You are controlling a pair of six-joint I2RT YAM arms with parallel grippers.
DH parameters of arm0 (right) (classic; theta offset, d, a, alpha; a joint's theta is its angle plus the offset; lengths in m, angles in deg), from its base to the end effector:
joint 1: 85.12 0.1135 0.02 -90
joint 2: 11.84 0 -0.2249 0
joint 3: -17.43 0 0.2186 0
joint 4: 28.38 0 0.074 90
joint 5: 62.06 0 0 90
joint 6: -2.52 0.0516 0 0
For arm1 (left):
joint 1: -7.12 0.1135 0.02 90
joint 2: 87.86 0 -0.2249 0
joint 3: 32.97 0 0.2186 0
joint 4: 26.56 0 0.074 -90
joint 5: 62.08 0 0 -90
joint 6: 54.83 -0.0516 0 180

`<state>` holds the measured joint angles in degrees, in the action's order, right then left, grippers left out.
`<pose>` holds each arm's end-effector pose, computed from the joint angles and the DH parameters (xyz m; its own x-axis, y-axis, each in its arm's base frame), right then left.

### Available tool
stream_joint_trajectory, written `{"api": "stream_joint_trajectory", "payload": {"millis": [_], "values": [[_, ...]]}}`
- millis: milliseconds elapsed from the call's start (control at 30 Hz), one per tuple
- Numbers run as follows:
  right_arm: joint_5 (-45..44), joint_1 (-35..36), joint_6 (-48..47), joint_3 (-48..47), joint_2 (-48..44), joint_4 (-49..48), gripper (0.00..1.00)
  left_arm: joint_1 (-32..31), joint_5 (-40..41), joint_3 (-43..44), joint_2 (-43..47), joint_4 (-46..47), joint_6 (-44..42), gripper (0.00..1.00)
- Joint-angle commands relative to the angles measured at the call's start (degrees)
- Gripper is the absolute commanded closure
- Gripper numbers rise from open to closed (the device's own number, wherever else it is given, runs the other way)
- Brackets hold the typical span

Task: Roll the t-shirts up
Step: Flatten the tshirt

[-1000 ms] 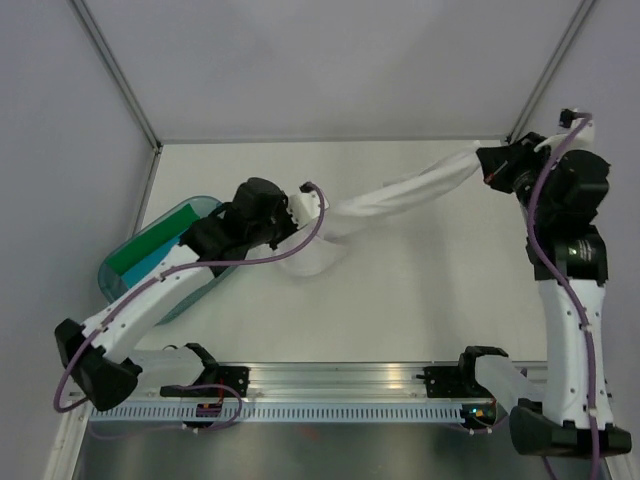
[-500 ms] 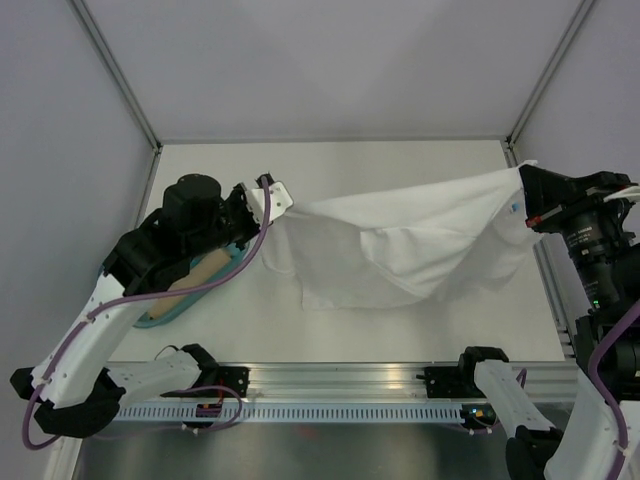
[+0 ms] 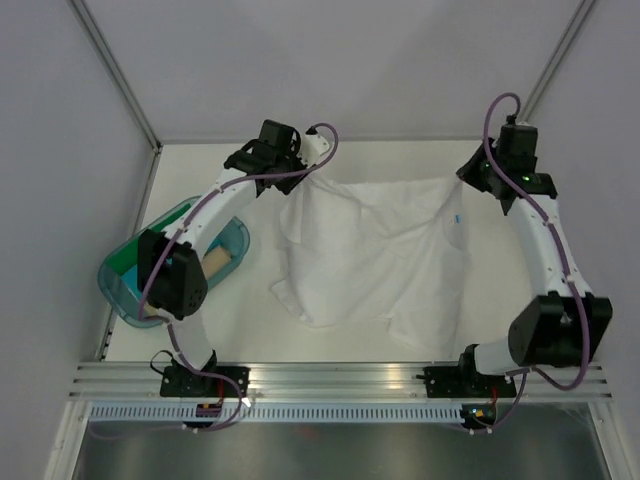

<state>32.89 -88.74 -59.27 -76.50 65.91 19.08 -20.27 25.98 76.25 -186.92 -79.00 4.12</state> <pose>0.2891 -0.0138 0.3291 -0.4617 0.5011 -0.7319 0.2355 0.8648 0.4435 0.3219 -0.1688 0.2897 -0.2631 0.7169 -0.6456 0.7211 0.5907 0.3621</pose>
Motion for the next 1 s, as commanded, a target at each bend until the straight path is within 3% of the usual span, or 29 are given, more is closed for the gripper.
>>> {"api": "stream_joint_trajectory", "payload": {"millis": [0,67,133,200,367,400,533,800,967], "values": [[-3.82,-0.25,2.73,-5.31,10.77,-8.06,0.62,4.01,3.58,12.56,-11.97,4.26,4.67,0.36],[-2.75,-0.25,0.63,-13.35,20.36,-1.35,0.35,4.19,4.92,16.46,-14.48,3.91,5.03,0.17],[-6.68,-0.25,-1.39,-17.96,24.53,7.36,0.32,4.19,3.44,16.13,-13.27,3.38,4.94,0.15],[-9.42,-0.25,-1.92,-14.14,23.33,7.67,0.29,4.19,-0.33,11.58,-9.24,3.20,4.60,0.15],[-10.93,-0.34,-0.61,11.34,8.57,1.00,0.28,3.76,-8.60,-11.17,10.01,0.32,-3.99,0.18],[-10.93,-0.25,-0.26,17.20,6.73,0.03,0.28,3.41,-8.44,-14.43,12.38,-0.57,-5.41,0.19],[-8.04,-0.25,0.53,24.98,2.32,2.29,0.30,1.30,-2.82,-30.84,18.81,-2.34,-12.01,0.22],[-9.70,-0.25,1.76,36.50,-3.84,2.23,0.30,-0.29,-2.37,-44.51,19.00,2.93,-20.09,0.23],[-7.50,-0.25,2.82,40.20,0.37,-1.02,0.29,-1.17,-3.78,-49.08,18.03,12.68,-20.81,0.22]]}}
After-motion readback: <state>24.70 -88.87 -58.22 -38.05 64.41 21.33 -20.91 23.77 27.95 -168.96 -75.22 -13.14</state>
